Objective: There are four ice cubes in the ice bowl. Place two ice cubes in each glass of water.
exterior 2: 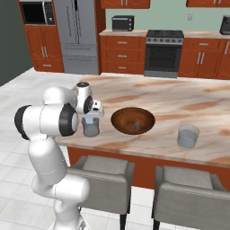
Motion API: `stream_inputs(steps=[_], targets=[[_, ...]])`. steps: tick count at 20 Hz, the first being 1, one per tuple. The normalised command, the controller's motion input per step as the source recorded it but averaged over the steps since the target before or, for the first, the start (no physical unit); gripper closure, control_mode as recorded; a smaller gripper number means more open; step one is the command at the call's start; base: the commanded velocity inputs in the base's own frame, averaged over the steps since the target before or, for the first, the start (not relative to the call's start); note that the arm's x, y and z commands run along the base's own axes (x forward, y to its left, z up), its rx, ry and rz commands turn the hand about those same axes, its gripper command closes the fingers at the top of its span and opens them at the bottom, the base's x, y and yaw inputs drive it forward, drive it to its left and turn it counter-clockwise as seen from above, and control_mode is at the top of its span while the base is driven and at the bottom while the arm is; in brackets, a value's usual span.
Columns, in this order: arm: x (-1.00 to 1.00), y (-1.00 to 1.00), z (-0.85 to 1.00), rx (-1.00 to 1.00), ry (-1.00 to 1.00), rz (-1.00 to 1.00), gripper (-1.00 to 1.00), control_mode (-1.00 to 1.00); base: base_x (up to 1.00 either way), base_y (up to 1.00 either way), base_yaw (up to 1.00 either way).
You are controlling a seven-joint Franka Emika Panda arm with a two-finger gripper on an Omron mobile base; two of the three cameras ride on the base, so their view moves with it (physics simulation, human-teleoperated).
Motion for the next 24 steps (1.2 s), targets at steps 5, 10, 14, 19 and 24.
stream_inputs(steps=[5,10,14,19,24], targets=[[0.36,0.00,-0.16,0.00,0.00,0.00,1.00,-1.00,0.00,0.00,0.00],[0.32,0.00,-0.06,0.00,0.00,0.00,1.00,-1.00,0.00,0.00,0.00],[0.20,0.00,-0.02,0.00,0.00,0.00,-1.00,-1.00,0.00,0.00,0.00],[0.00,0.00,0.00,0.00,0.00,0.00,-1.00,-1.00,0.00,0.00,0.00],[0.00,0.00,0.00,0.00,0.00,0.00,-1.00,-1.00,0.00,0.00,0.00]])
